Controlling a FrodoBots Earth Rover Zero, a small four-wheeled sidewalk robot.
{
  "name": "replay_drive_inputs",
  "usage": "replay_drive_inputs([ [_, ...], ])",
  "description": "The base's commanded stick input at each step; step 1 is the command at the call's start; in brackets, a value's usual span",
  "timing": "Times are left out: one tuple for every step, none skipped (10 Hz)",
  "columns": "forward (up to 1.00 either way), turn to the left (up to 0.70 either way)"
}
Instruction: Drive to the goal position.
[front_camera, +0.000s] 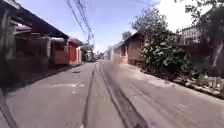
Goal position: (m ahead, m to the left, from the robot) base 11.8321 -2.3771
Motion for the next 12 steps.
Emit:
replay_drive_inputs([
  [1.0,0.0],
  [1.0,0.0],
  [1.0,0.0],
  [1.0,0.0],
  [1.0,0.05],
  [1.0,0.21],
  [1.0,0.37],
  [1.0,0.18],
  [1.0,0.0],
  [1.0,0.0],
  [1.0,0.0],
  [1.0,0.0],
])
